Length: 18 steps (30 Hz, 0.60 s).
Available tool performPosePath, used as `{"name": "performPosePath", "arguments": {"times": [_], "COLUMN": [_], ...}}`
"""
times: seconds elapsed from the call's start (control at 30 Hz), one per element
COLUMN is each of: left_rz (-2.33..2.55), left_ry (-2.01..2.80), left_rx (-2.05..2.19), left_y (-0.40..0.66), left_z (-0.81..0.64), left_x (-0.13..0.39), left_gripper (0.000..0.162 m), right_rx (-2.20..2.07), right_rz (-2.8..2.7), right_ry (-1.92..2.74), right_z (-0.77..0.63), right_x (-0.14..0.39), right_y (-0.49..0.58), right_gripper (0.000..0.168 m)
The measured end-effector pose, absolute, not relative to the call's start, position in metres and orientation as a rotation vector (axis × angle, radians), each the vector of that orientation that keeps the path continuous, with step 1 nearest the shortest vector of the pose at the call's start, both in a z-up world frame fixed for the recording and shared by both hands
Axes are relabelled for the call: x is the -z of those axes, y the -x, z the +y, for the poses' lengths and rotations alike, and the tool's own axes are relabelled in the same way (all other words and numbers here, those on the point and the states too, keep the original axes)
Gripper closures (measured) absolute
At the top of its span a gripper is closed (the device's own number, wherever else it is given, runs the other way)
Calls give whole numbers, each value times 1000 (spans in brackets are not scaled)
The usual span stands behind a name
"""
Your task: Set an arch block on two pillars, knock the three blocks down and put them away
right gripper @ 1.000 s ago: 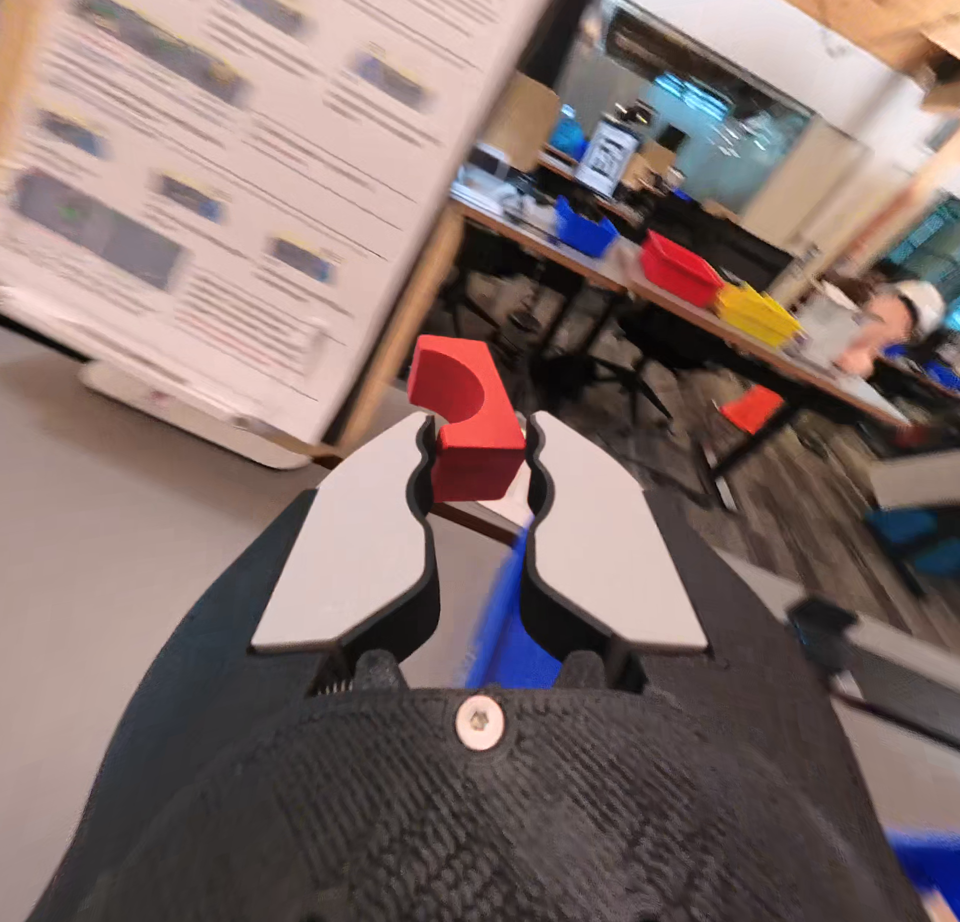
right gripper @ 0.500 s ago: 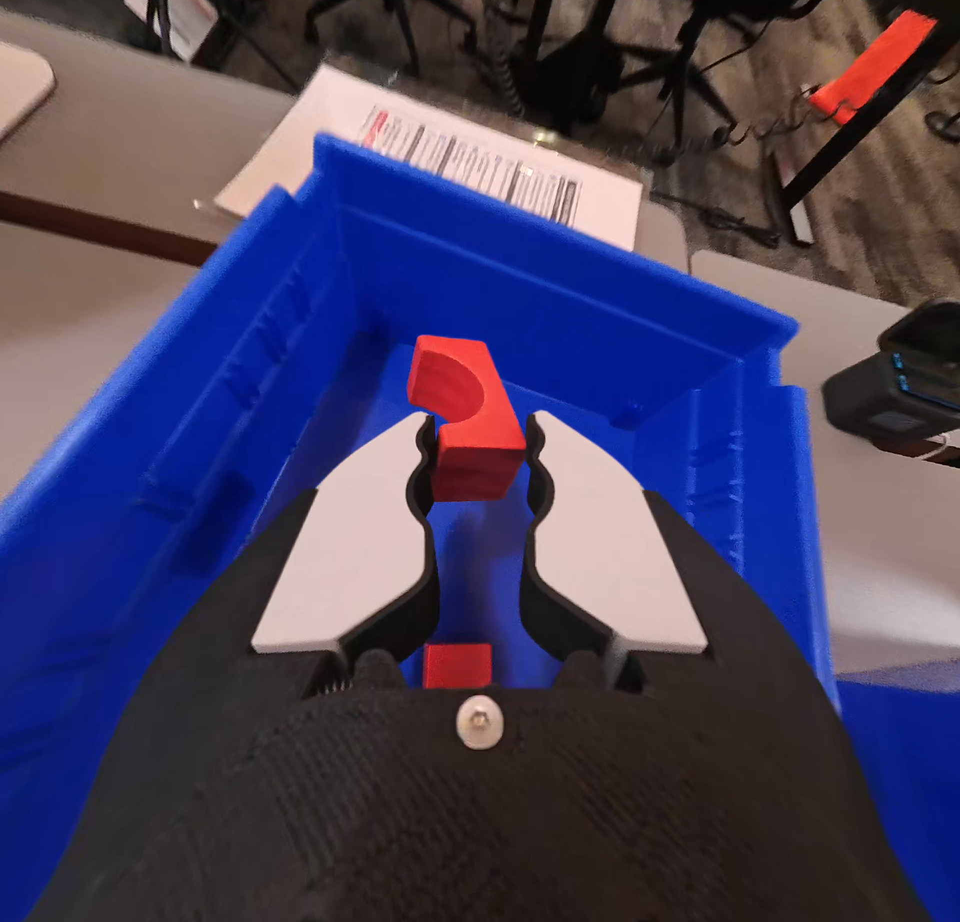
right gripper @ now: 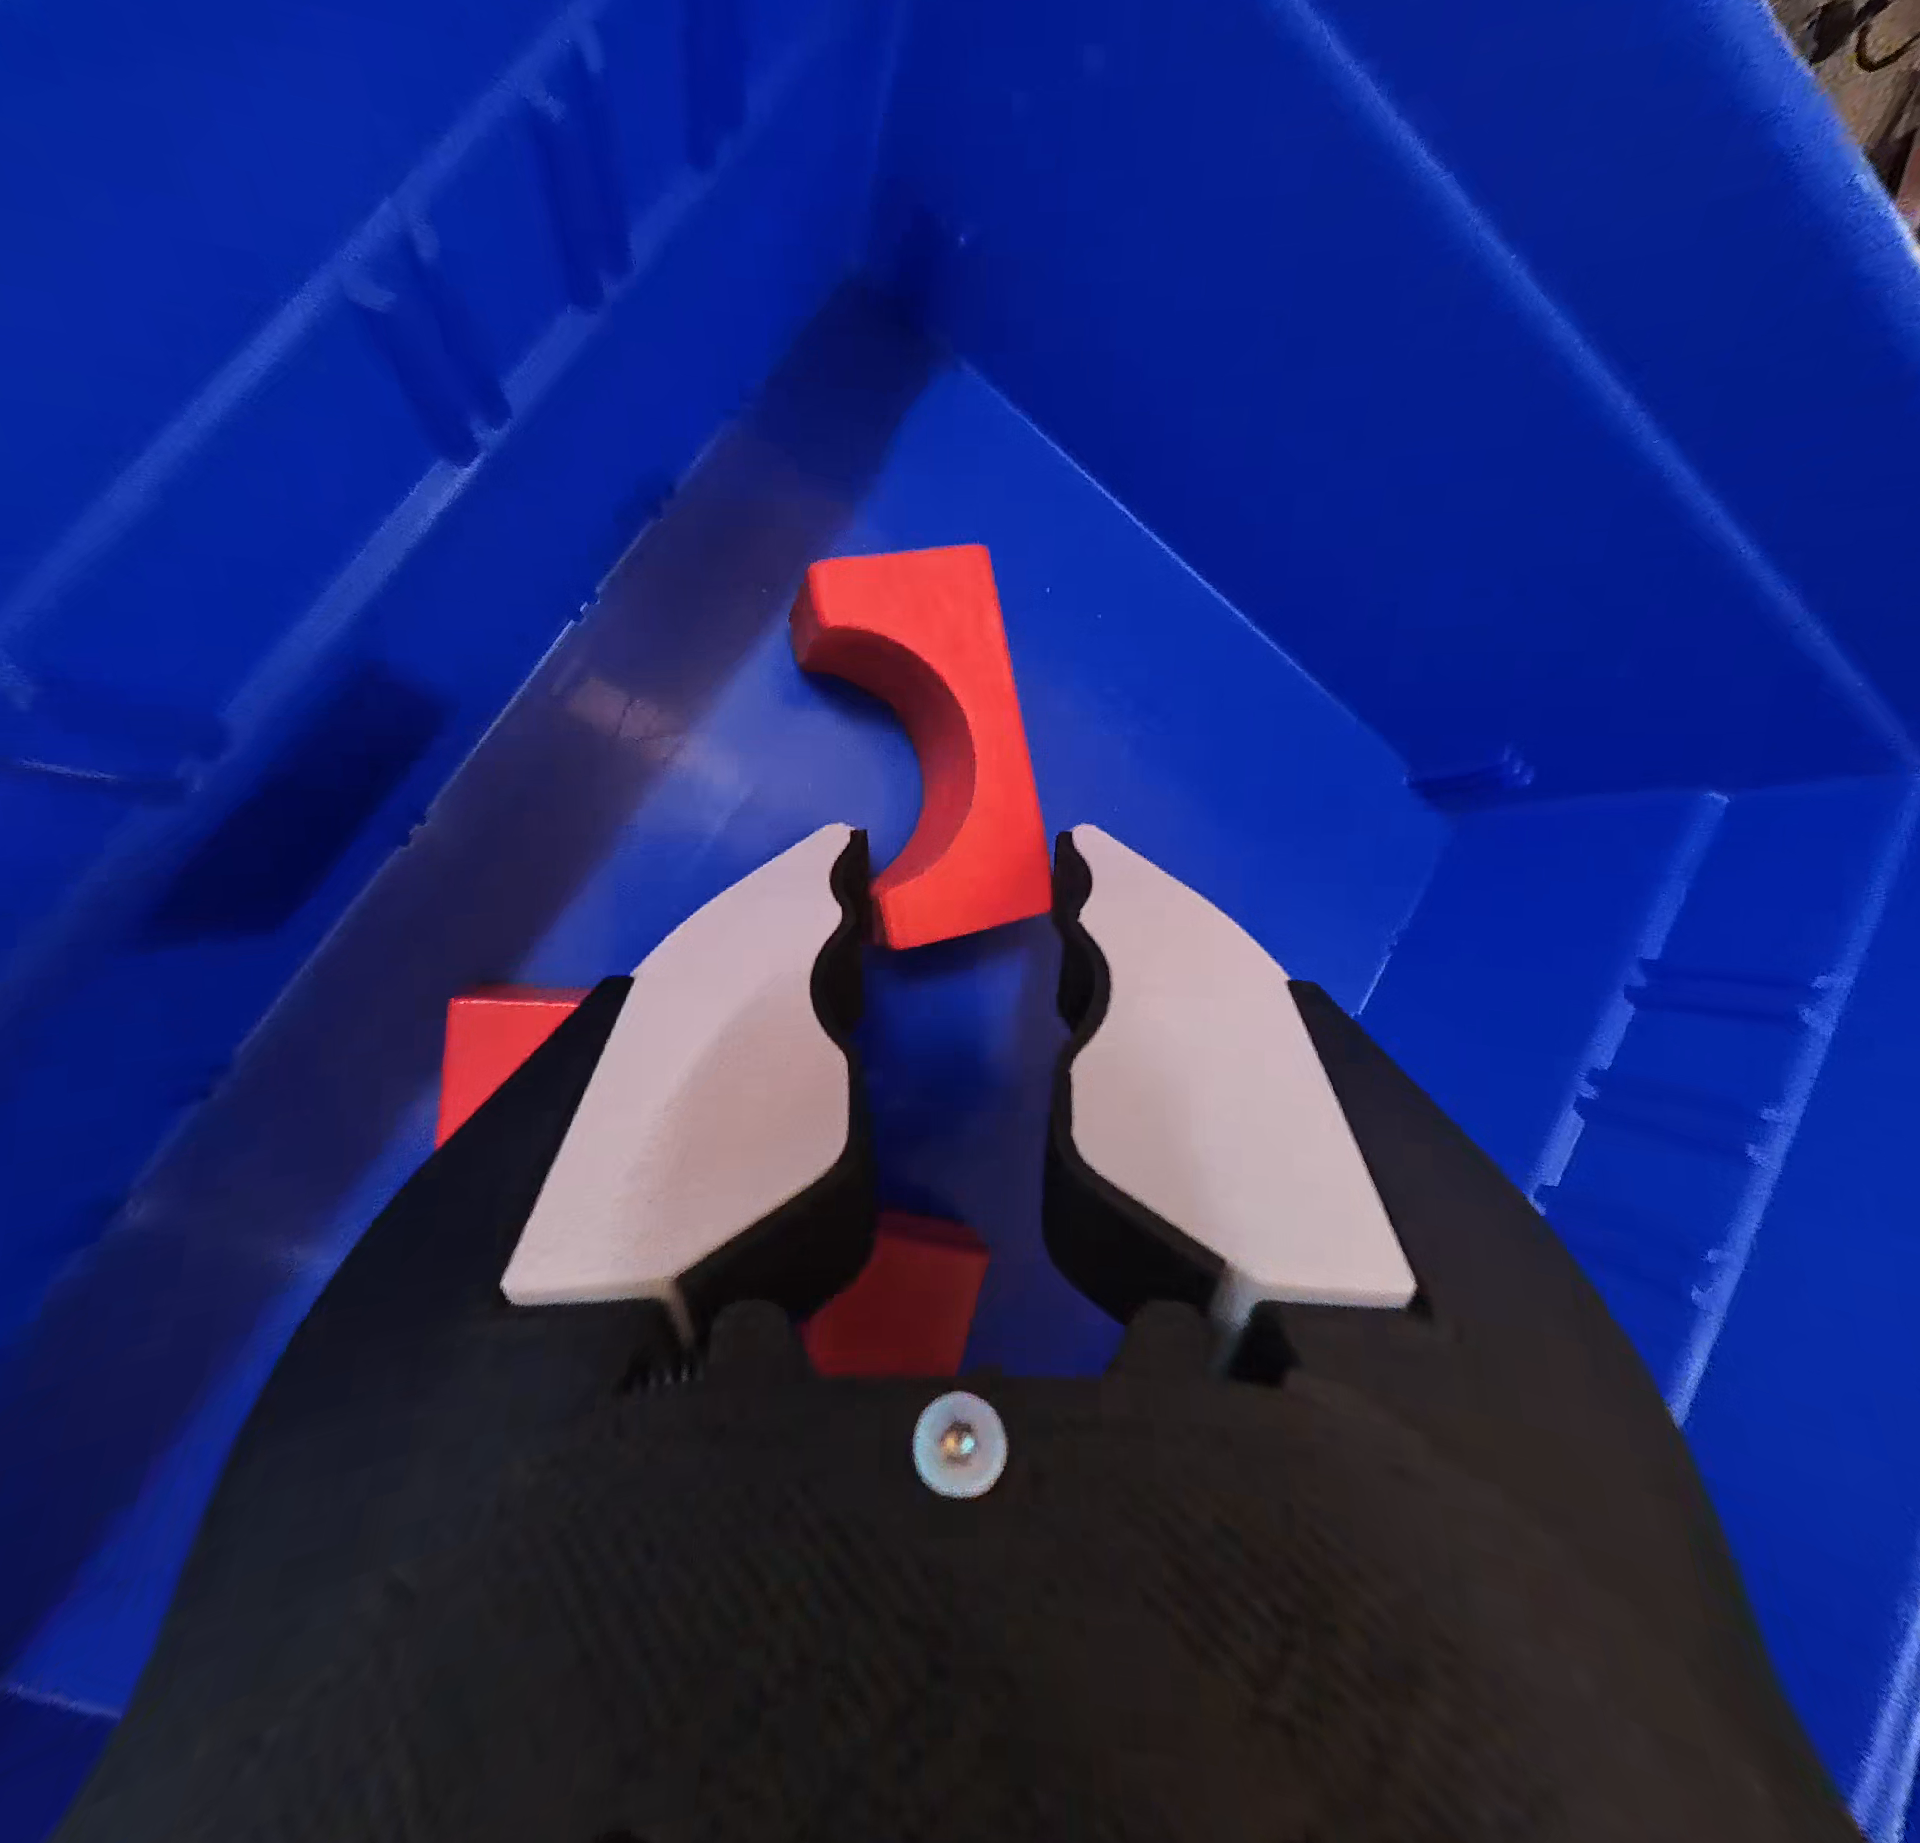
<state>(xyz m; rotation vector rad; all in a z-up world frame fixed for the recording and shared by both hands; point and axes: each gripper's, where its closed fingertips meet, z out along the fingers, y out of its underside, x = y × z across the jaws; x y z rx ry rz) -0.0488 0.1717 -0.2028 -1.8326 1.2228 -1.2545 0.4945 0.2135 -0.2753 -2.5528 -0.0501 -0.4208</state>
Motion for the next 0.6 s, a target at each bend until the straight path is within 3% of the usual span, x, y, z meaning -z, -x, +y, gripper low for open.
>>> {"name": "performPosePath", "arguments": {"times": [0.13,0.2,0.33,0.5,0.6], "left_rz": [1237,1235,1191,1064,961], "left_ry": [1821,1820,1843,1908,1972], "left_rx": [1238,1221,1145,974,855], "left_y": [44,46,59,96,121], "left_z": [180,186,211,279,330], "left_x": [198,196,187,157,138], "left_gripper": [135,134,126,114,109], "right_rx": [415,463,504,144,-58], "right_rz": [-54,-53,-10,-37,-139], "right_ry": [2545,2517,2365,2141,2078], "right_z": [213,211,202,183,164], "right_x": [273,261,207,145,133], "right_y": [-495,-496,-487,-402,-335], "right_gripper": [130,106,82,61,59]}}
